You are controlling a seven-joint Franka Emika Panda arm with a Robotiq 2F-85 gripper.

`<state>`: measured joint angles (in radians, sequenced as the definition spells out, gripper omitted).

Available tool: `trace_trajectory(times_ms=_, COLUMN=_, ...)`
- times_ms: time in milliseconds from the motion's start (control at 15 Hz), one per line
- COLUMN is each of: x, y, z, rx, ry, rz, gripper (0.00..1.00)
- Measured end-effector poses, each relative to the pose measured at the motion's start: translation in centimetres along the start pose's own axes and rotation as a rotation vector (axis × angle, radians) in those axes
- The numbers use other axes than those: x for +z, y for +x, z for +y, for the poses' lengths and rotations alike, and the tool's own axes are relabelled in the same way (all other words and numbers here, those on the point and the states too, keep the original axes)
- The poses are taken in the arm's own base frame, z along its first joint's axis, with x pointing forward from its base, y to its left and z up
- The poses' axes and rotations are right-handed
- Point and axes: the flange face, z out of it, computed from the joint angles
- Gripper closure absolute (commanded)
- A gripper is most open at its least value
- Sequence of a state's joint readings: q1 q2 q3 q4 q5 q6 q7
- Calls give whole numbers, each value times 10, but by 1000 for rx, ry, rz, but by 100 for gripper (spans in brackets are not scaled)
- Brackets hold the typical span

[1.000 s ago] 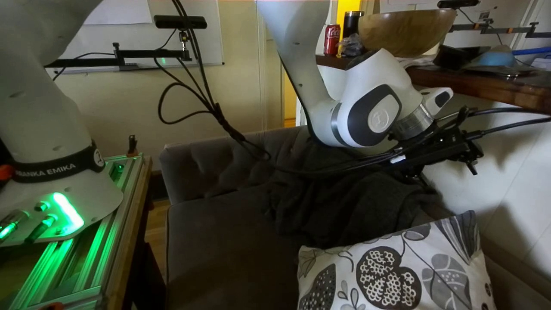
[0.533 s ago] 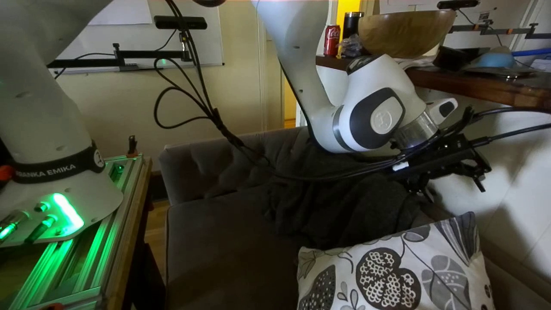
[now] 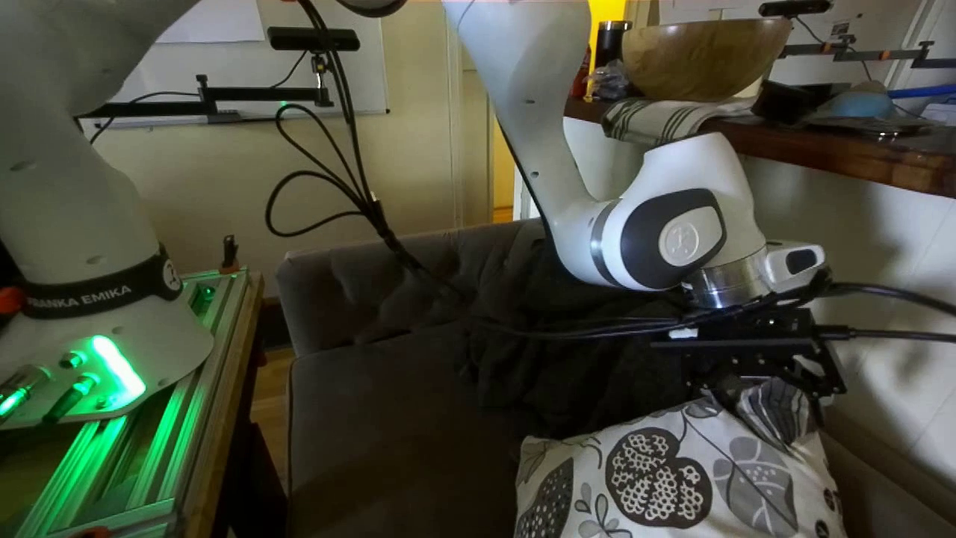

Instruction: Stretch out the blanket then move the pillow to the right

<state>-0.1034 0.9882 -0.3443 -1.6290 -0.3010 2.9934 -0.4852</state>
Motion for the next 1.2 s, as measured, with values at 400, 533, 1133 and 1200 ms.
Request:
trace_trajectory(times_ms=400, x=12, y=-1, z=7, rx=98, ry=213, rz=24, gripper=0)
trace_trajectory(times_ms=533, x=14, y=-4, z=15, rx=121, ry=225, rz=33, gripper=9)
trace_trajectory(times_ms=1133, x=26, y=-4, z=10, rx=168, ry=269, rz=47, gripper=83)
trace_trajectory(times_ms=1200, x=25, y=-5, z=12, rx=172, ry=267, rz=46, gripper=89)
